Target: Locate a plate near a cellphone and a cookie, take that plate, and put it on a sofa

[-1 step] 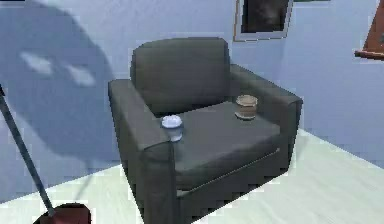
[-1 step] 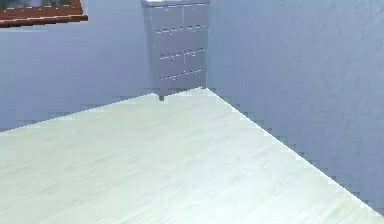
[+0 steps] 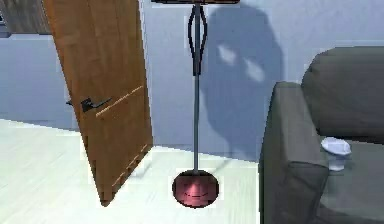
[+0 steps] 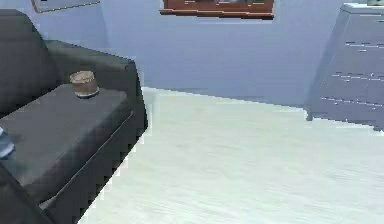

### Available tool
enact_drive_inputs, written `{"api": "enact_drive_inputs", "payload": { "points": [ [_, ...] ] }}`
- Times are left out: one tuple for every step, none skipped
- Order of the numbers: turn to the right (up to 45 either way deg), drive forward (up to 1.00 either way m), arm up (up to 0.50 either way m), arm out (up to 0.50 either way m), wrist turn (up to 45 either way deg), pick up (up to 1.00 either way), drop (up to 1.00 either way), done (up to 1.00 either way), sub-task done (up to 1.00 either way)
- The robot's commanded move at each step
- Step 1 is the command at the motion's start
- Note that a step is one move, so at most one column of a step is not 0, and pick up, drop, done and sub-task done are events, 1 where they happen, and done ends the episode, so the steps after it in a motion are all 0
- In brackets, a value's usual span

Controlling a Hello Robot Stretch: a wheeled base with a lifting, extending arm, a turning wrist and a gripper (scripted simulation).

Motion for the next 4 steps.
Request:
{"api": "enact_drive_inputs", "payload": {
  "points": [
    [-45.0, 0.00, 0.00, 0.00, 0.0, 0.00, 0.00, 0.00, 0.00],
    [-3.0, 0.00, 0.00, 0.00, 0.0, 0.00, 0.00, 0.00, 0.00],
    [0.0, 1.00, 0.00, 0.00, 0.0, 0.00, 0.00, 0.00, 0.00],
    [-6.0, 0.00, 0.00, 0.00, 0.0, 0.00, 0.00, 0.00, 0.00]
  ]
}}
